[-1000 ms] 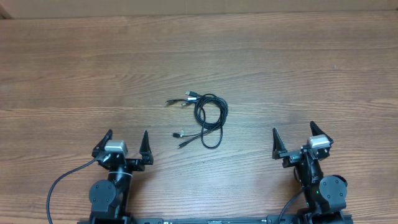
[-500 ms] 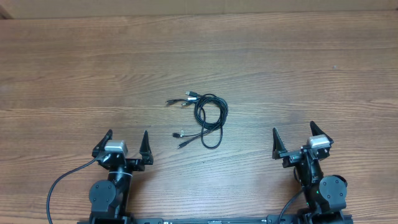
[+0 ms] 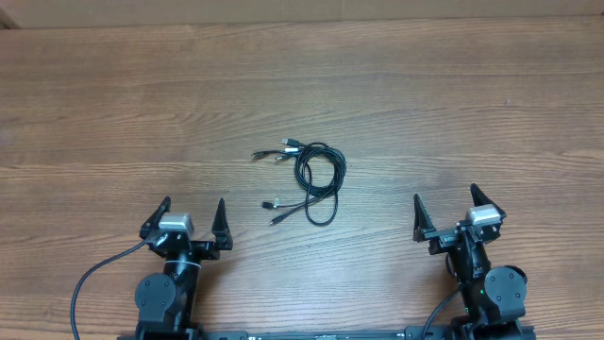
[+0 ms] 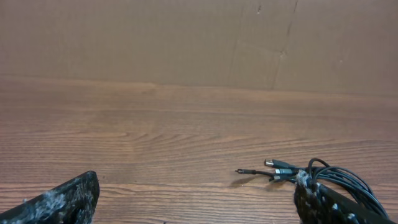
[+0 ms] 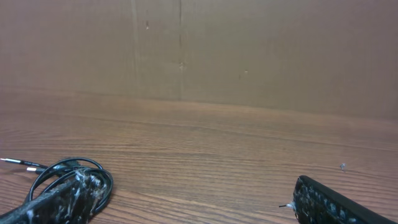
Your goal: Untangle cables
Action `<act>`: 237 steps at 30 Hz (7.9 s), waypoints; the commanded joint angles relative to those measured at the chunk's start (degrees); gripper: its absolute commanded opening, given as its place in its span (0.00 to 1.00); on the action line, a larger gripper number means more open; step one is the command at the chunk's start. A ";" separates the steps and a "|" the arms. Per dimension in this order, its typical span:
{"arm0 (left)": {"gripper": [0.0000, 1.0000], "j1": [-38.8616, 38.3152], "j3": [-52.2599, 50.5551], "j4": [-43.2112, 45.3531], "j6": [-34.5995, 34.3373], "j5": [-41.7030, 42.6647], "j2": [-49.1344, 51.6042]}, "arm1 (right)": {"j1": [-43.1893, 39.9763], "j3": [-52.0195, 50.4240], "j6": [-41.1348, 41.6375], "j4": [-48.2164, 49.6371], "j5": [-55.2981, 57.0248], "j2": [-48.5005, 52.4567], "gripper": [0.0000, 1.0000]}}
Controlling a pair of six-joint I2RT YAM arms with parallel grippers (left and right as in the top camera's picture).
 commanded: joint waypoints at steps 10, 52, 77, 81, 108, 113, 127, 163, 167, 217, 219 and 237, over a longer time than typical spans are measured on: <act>1.00 0.59 -0.20 -0.11 0.90 0.20 -0.35 | 0.26 -0.61 -0.24 0.28 0.11 -0.57 1.00; 1.00 0.59 -0.20 -0.11 0.90 0.20 -0.35 | 0.26 -0.61 -0.24 0.28 0.09 -0.57 1.00; 1.00 0.61 2.16 -1.01 -0.87 4.85 -0.35 | 0.26 -0.59 4.87 1.53 -3.39 -0.57 1.00; 1.00 0.61 6.14 -1.88 -1.07 11.02 -0.35 | 0.26 2.49 7.78 -3.56 -4.50 -0.57 1.00; 0.99 0.59 79.84 -69.20 6.01 21.73 52.74 | 0.26 51.45 7.34 -42.27 -12.02 22.12 1.00; 1.00 0.59 84.06 -75.93 -0.07 21.73 66.05 | 0.26 62.14 7.32 -53.55 -15.28 39.60 1.00; 0.99 0.42 84.02 -75.01 -4.13 21.84 83.65 | 0.26 67.21 8.00 -62.82 -34.64 73.79 1.00; 1.00 -8.04 73.92 -46.12 -3.63 10.75 86.18 | 4.13 67.14 29.03 -41.72 -27.87 93.59 0.88; 0.99 -8.02 69.81 -40.76 -3.63 10.78 86.18 | 7.26 67.17 30.45 -37.75 -25.05 93.61 0.88; 0.08 -8.04 69.00 -40.41 1.03 7.56 86.18 | 12.87 62.66 35.06 -20.98 -15.69 105.92 0.64; 0.07 -8.04 69.00 -40.41 0.85 7.58 86.18 | 13.27 61.44 35.19 -20.09 -15.69 105.92 0.60; 0.06 -8.04 69.00 -40.39 0.85 7.58 86.18 | 18.03 55.52 41.44 -10.34 -15.72 105.92 0.16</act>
